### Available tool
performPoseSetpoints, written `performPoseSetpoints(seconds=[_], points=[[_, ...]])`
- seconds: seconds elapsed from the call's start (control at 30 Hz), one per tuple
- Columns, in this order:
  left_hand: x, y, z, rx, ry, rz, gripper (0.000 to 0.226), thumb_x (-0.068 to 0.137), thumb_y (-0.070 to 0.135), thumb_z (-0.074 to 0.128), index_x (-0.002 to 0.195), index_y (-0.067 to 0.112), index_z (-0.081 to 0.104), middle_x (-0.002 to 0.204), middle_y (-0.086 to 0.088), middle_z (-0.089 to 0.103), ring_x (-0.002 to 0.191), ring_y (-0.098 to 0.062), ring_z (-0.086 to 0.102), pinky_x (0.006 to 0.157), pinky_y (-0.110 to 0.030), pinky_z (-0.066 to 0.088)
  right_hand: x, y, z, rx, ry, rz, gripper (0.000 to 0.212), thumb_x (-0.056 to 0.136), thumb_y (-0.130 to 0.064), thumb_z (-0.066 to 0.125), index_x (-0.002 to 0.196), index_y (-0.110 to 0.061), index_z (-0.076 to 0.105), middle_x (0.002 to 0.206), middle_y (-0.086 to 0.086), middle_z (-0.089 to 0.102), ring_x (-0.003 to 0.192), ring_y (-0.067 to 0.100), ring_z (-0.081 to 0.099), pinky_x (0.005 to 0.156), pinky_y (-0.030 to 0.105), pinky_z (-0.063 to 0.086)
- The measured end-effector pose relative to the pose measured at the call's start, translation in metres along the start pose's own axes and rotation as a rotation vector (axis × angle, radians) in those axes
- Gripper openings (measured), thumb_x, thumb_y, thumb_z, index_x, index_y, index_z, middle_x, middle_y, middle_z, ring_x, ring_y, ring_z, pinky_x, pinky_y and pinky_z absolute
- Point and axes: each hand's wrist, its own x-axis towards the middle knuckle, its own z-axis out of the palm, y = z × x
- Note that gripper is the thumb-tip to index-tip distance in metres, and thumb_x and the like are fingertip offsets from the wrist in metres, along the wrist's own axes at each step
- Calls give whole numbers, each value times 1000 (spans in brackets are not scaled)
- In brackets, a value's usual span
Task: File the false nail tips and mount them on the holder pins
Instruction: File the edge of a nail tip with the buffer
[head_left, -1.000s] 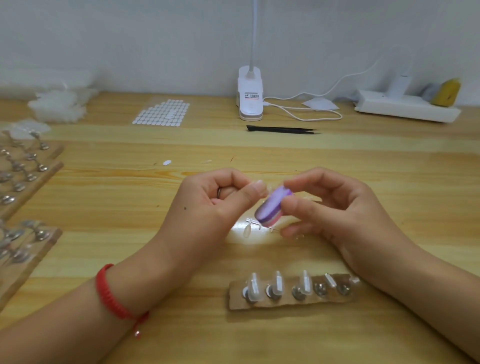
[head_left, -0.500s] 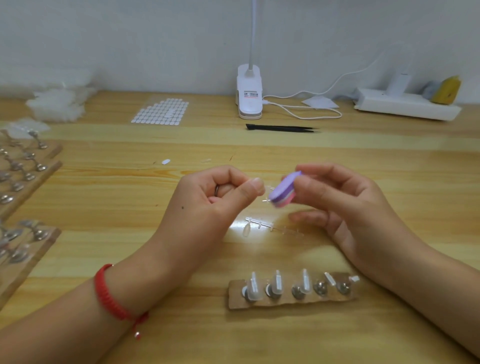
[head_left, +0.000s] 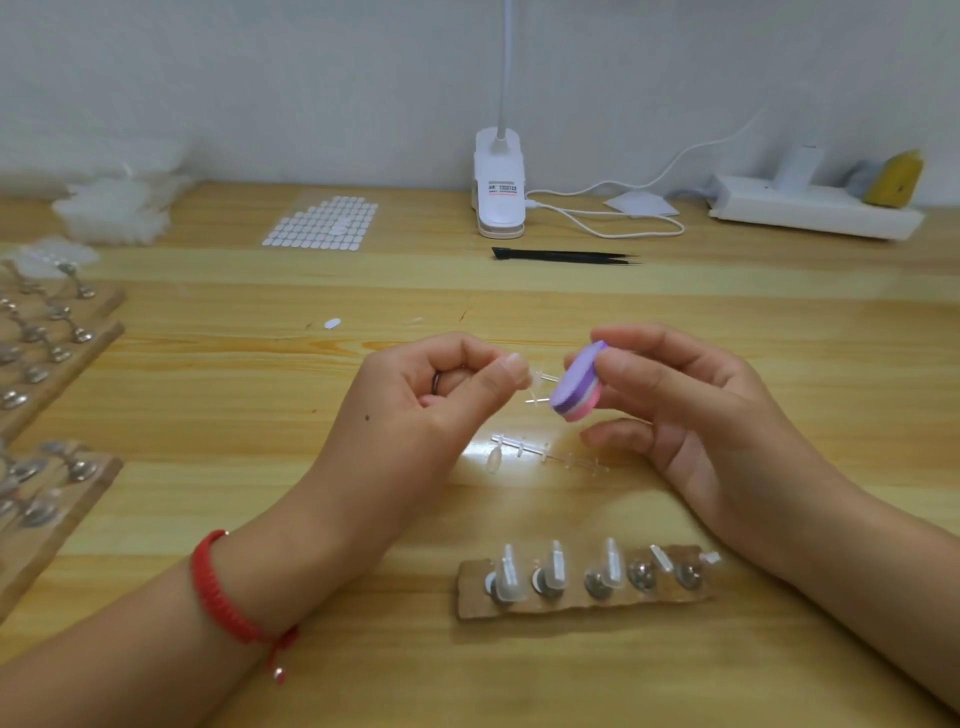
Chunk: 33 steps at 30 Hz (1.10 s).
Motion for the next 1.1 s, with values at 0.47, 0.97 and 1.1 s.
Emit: performPoseSetpoints(seconds=[0.47, 0.97, 1.1], points=[[-3, 2, 3, 70, -38, 64, 26, 72, 33, 62, 70, 7, 67, 47, 11, 22, 41, -3, 18, 41, -9, 20, -2, 4, 3, -133, -58, -22, 32, 67, -24, 77, 98, -19, 77, 92, 8, 76, 71, 16, 71, 59, 21, 55], [-2, 1, 4, 94, -14, 110, 24, 74, 33, 64, 72, 9, 69, 48, 5, 23, 42, -4, 18, 43, -11, 19, 0, 2, 2, -25, -9, 22, 32, 61, -25, 74, 91, -15, 79, 98, 12, 75, 72, 13, 70, 55, 20, 54], [-3, -1, 6, 128, -88, 115, 23, 74, 33, 64, 72, 10, 69, 49, 3, 24, 46, -7, 20, 45, -14, 20, 1, 2, 0, -6, -12, 22, 26, 66, -22, 73, 90, -15, 78, 99, 10, 75, 76, 13, 71, 57, 21, 55]])
